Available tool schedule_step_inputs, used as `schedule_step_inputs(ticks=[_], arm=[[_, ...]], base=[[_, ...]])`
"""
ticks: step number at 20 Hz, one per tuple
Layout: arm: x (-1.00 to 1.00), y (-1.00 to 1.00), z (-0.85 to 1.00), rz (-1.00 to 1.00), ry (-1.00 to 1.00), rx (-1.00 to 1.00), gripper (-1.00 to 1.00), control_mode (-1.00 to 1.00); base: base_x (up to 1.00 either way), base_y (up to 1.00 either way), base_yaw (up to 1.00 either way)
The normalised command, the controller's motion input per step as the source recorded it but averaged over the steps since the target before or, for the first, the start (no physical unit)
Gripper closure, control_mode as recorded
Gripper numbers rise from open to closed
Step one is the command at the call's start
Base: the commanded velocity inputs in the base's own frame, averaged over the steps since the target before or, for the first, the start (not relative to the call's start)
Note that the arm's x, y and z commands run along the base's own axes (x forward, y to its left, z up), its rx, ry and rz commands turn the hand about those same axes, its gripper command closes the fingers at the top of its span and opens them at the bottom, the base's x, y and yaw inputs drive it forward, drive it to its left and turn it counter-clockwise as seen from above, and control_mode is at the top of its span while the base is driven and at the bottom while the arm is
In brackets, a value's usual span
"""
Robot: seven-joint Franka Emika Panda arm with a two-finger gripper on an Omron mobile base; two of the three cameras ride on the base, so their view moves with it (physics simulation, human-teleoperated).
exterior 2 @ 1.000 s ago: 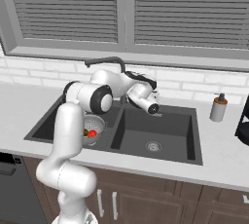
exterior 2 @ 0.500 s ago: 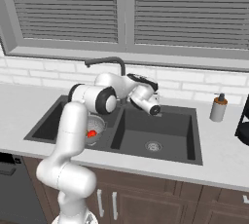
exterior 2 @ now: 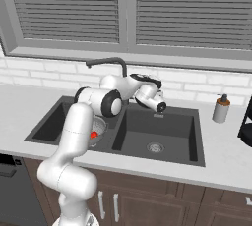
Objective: Put the colander in the sink, put the apple, kiwi in the colander, and turn on the sink faucet and pour water over the colander.
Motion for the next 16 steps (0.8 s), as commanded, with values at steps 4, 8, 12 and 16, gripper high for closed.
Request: schedule_step_inputs(ticks=[4, 8, 12, 16], arm=[[0.01, -0.63, 0.00, -0.08, 0.00, 0.07, -1.00, -1.00], [0.06, -0.58, 0.00, -0.18, 0.00, 0.06, -1.00, -1.00], [0.03, -0.71, 0.00, -0.25, 0.00, 0.08, -1.00, -1.00], [0.01, -0.82, 0.00, -0.21, 0.02, 0.12, -1.00, -1.00]], base=[[0.00, 0.00, 0.00], [0.00, 0.00, 0.00], [0.00, 0.00, 0.00], [0.00, 0.00, 0.00]])
